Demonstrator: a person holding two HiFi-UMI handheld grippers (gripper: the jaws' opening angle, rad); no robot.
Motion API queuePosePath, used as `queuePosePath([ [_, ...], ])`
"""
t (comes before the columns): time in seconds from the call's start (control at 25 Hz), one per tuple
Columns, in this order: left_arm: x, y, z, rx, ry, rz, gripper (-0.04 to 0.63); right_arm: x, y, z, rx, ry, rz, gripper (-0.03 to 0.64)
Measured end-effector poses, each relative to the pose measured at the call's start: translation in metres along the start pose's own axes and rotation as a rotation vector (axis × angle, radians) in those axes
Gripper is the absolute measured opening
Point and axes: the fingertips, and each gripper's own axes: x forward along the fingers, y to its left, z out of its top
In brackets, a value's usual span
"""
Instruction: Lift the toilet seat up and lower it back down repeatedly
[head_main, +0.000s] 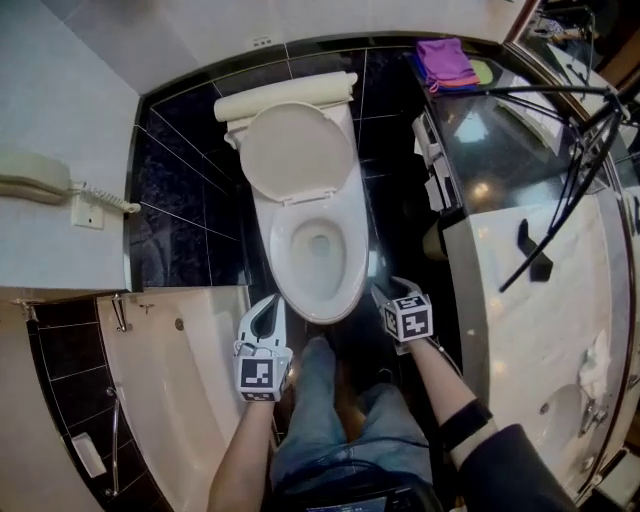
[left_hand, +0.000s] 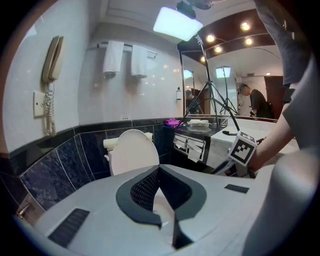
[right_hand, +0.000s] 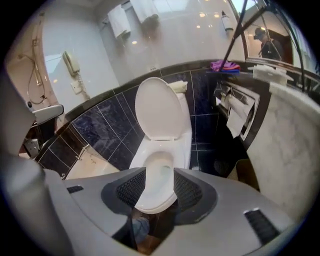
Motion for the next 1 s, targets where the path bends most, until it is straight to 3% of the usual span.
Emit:
queuePosePath([
  [0.16, 0.029, -0.001, -0.046, 0.000, 0.001, 0.008, -0.008, 0.065, -0.024, -0.044, 0.106, 0.036, 0.035, 0.192],
  [0.32, 0.046, -0.006, -0.094, -0.060, 0.012, 0.027, -0.008, 0.119, -0.040, -0.085, 0.222, 0.060, 0.076, 0.192],
  [0.44, 0.053, -0.011, -0.131, -0.042, 0.041, 0.017, -0.008, 0.150, -0.046, -0.114, 0.320, 0.083, 0.119, 0.192],
  [0.56, 0.065, -0.015, -0.152, -0.082, 0.062, 0.037, -0.008, 0.179, -0.052, -0.130, 0.415, 0.083, 0.167, 0.192],
  [0.76, 0.073, -0.017, -0.182, -0.046, 0.078, 0.012, -0.008, 0.212, -0.058, -0.155, 0.556, 0.095, 0.185, 0.192],
  [1.0, 0.079, -0.012, -0.198, -0.066, 0.103, 0.019, -0.008, 0.238, -0.061, -0.162, 0.660, 0.089, 0.209, 0.192],
])
